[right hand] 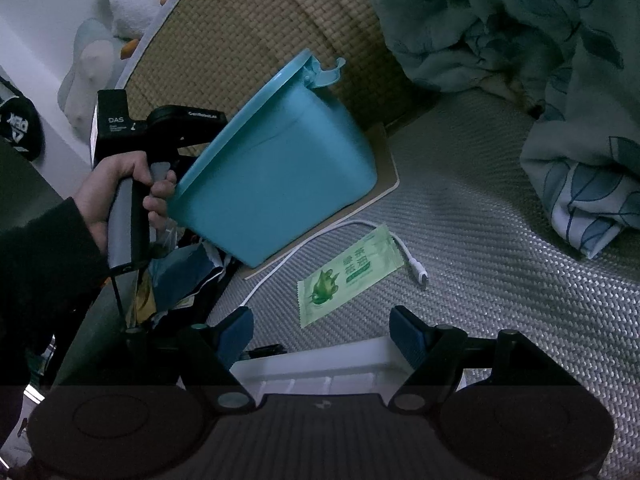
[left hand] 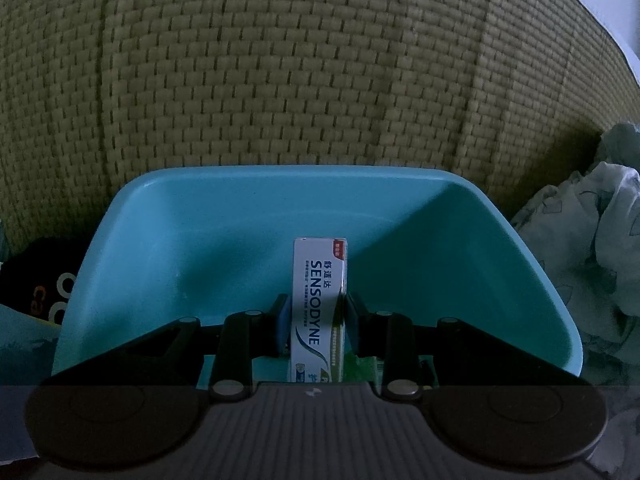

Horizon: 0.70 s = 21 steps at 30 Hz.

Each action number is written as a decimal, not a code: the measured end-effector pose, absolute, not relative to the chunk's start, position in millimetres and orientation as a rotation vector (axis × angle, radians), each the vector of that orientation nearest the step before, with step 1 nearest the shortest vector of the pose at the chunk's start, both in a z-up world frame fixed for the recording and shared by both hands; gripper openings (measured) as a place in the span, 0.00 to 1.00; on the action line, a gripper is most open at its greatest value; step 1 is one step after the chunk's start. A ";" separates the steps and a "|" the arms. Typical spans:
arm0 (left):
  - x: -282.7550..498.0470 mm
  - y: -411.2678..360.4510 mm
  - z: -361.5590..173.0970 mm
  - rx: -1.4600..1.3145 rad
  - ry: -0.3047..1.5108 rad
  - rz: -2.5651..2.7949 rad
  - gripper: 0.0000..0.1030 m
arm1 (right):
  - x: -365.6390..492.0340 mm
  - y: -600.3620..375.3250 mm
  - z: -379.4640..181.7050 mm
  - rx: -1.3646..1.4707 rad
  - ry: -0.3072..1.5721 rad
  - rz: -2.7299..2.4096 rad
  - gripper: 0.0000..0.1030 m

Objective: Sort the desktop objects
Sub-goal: 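Lift the toothpaste box with the left gripper and lower it into the bin, then open the left gripper to release the toothpaste box in the bin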

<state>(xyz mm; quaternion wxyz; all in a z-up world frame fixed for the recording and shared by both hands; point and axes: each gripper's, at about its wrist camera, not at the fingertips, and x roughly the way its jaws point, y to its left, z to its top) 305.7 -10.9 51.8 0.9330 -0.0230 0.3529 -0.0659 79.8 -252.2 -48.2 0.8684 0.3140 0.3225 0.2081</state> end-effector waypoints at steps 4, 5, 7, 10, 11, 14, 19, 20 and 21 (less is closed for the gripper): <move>306.3 -12.0 52.0 -0.041 0.725 -0.138 0.32 | 79.6 -252.3 -48.1 0.656 0.675 0.436 0.77; 306.5 -12.0 52.2 -0.040 0.726 -0.139 0.32 | 79.2 -252.1 -48.0 0.656 0.674 0.436 0.77; 306.9 -11.8 52.7 -0.041 0.729 -0.138 0.32 | 78.8 -251.7 -47.9 0.653 0.674 0.436 0.77; 307.6 -11.7 52.8 -0.042 0.733 -0.135 0.32 | 79.1 -251.2 -48.0 0.650 0.674 0.437 0.77; 307.7 -11.6 52.0 -0.037 0.737 -0.133 0.32 | 79.3 -251.1 -48.2 0.650 0.674 0.437 0.77; 307.6 -10.8 49.6 -0.022 0.745 -0.126 0.32 | 80.2 -251.8 -48.6 0.653 0.674 0.438 0.77; 302.7 -4.0 50.5 -0.041 0.736 -0.122 0.32 | 81.6 -252.2 -48.0 0.653 0.675 0.439 0.77; 301.4 -2.7 51.2 -0.043 0.733 -0.123 0.32 | 81.7 -252.1 -47.9 0.653 0.675 0.439 0.77; 299.7 -1.6 52.8 -0.046 0.728 -0.126 0.32 | 81.8 -252.2 -47.9 0.653 0.675 0.439 0.77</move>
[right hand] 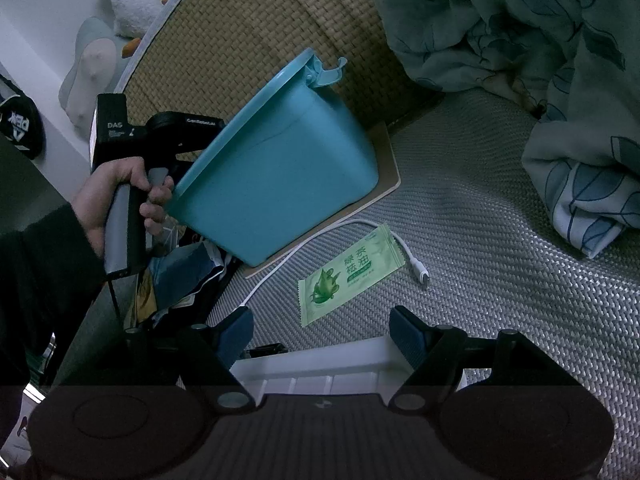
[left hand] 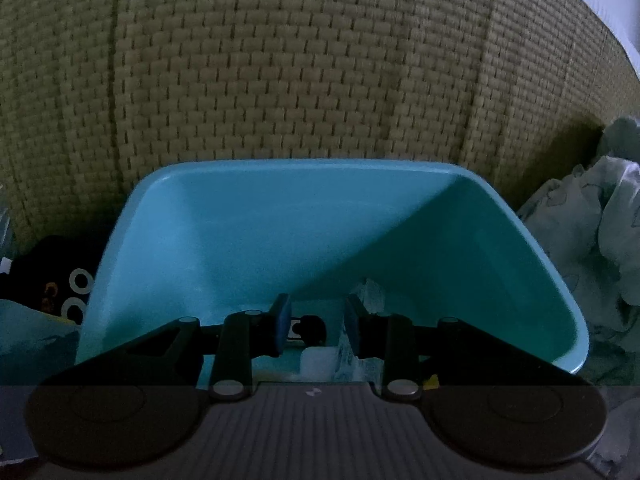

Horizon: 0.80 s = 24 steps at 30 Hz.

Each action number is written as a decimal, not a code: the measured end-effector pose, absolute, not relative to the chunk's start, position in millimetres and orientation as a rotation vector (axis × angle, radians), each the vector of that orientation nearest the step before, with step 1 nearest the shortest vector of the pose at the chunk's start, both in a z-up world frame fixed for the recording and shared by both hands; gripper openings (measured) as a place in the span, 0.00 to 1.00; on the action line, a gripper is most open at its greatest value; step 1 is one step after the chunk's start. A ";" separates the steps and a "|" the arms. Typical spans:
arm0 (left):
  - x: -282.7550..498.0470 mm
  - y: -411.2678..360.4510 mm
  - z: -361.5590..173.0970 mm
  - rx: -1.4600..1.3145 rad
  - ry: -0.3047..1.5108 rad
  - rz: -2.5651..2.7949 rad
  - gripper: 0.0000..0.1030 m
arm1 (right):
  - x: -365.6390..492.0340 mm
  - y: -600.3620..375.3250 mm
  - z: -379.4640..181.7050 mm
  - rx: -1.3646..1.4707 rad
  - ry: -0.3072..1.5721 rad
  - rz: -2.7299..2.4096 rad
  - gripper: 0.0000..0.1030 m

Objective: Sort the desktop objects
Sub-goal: 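Open the left gripper to release the toothpaste box in the bin, then withdraw the left gripper from the teal bin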

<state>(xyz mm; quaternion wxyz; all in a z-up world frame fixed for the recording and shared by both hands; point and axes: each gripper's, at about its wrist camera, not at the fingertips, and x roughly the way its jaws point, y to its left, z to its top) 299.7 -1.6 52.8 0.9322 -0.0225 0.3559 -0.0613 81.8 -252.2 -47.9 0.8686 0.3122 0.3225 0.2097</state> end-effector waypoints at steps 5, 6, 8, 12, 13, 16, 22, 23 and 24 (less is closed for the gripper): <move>289.4 -1.0 66.1 -0.043 0.705 -0.149 0.32 | 81.4 -251.5 -47.7 0.648 0.674 0.444 0.77; 287.0 -1.2 69.3 -0.044 0.699 -0.155 0.32 | 81.1 -250.8 -47.5 0.644 0.674 0.448 0.77; 279.4 -2.1 78.6 -0.054 0.673 -0.177 0.32 | 80.3 -248.0 -46.7 0.627 0.675 0.461 0.77; 254.8 -11.4 96.2 0.006 0.635 -0.233 0.32 | 79.4 -244.9 -45.3 0.599 0.671 0.467 0.77; 246.9 -15.0 100.1 0.033 0.628 -0.258 0.32 | 79.6 -245.1 -45.4 0.602 0.671 0.468 0.77; 219.6 -22.4 109.4 0.070 0.602 -0.340 0.32 | 79.7 -245.4 -45.5 0.608 0.670 0.468 0.77; 172.7 -13.5 112.8 0.029 0.578 -0.424 0.32 | 77.7 -242.6 -44.6 0.589 0.665 0.480 0.77; 164.9 -9.6 109.5 0.023 0.579 -0.424 0.32 | 77.3 -242.2 -44.6 0.586 0.663 0.482 0.77; 157.1 -5.6 106.1 0.017 0.580 -0.422 0.32 | 76.4 -242.1 -44.5 0.583 0.660 0.484 0.77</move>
